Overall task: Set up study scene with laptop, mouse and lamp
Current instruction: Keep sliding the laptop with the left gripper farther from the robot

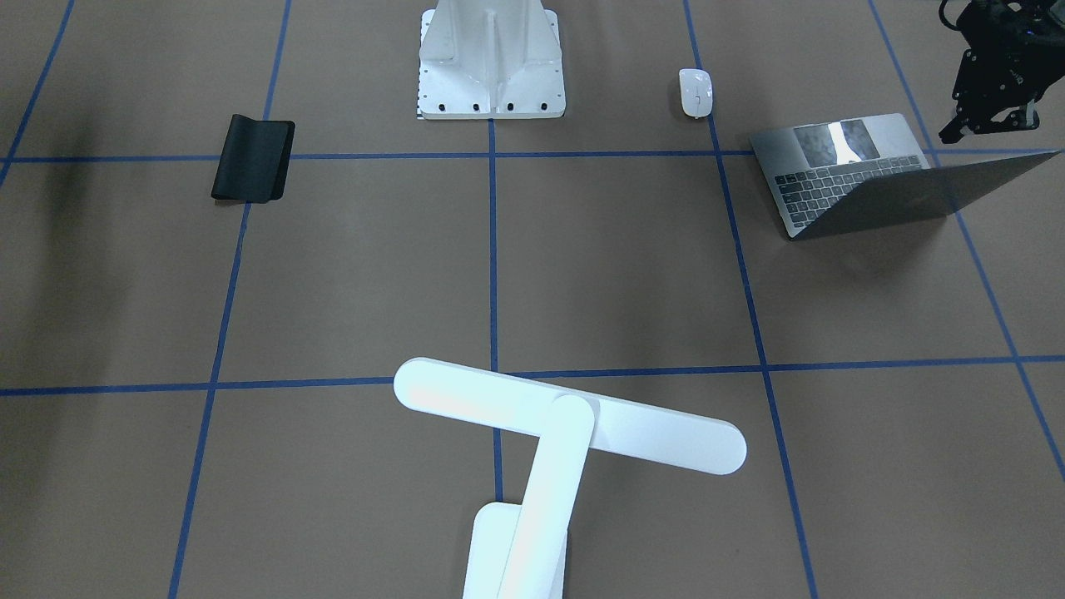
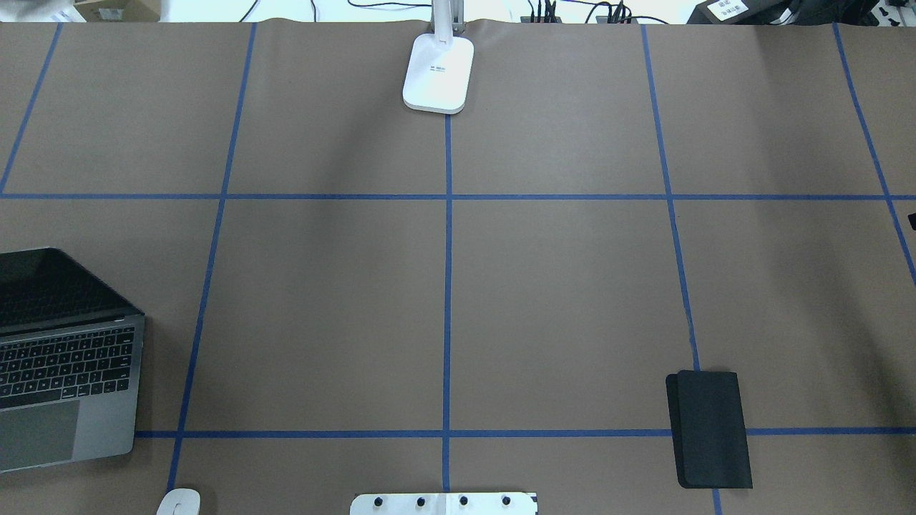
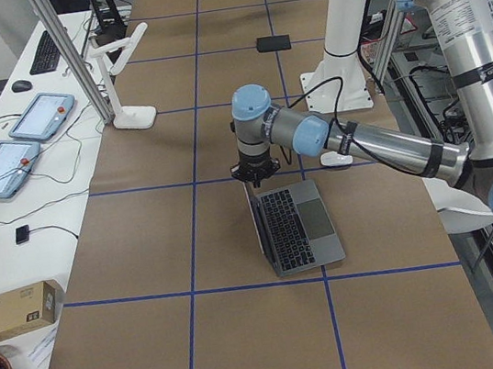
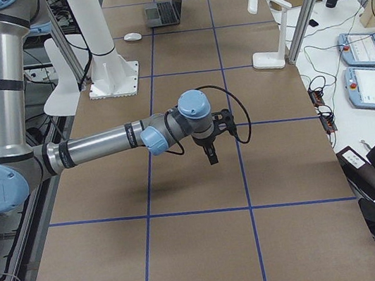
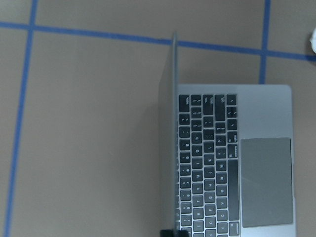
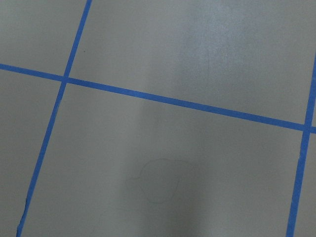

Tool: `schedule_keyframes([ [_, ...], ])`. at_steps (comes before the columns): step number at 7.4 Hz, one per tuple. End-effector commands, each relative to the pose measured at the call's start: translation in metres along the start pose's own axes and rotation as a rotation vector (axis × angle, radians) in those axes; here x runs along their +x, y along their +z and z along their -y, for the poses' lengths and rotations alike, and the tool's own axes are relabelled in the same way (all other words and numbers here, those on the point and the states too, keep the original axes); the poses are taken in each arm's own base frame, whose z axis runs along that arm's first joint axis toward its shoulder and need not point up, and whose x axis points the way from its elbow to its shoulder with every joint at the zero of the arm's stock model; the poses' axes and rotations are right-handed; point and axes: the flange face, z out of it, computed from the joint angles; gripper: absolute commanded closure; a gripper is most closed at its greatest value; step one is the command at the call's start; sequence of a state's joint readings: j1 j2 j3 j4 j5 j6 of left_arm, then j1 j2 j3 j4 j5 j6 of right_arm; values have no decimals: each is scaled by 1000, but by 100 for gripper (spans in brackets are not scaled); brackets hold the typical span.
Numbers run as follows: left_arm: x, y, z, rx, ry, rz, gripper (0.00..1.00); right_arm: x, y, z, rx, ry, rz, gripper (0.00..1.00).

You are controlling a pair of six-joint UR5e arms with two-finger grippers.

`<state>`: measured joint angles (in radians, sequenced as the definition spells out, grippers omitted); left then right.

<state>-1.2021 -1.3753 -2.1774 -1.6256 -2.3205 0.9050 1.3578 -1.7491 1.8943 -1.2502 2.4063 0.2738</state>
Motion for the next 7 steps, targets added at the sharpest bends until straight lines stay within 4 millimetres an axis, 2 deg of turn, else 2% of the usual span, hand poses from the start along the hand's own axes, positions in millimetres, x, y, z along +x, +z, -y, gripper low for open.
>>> schedule_keyframes([
  [1,-47,-5,60,1,47,25,84,0,0,2,2,-1,-2,0],
  [3,-53,-8,69,4,48,31,82,1,2,4,-1,0,-1,0],
  [4,-55,-4,65,-2,40,24,74,1,2,4,0,-2,-3,0],
  [6,-54,-1,61,-5,31,14,67,0,2,4,0,-2,-2,0],
  [7,-52,0,59,-4,26,9,55,0,2,4,0,-1,-2,0],
])
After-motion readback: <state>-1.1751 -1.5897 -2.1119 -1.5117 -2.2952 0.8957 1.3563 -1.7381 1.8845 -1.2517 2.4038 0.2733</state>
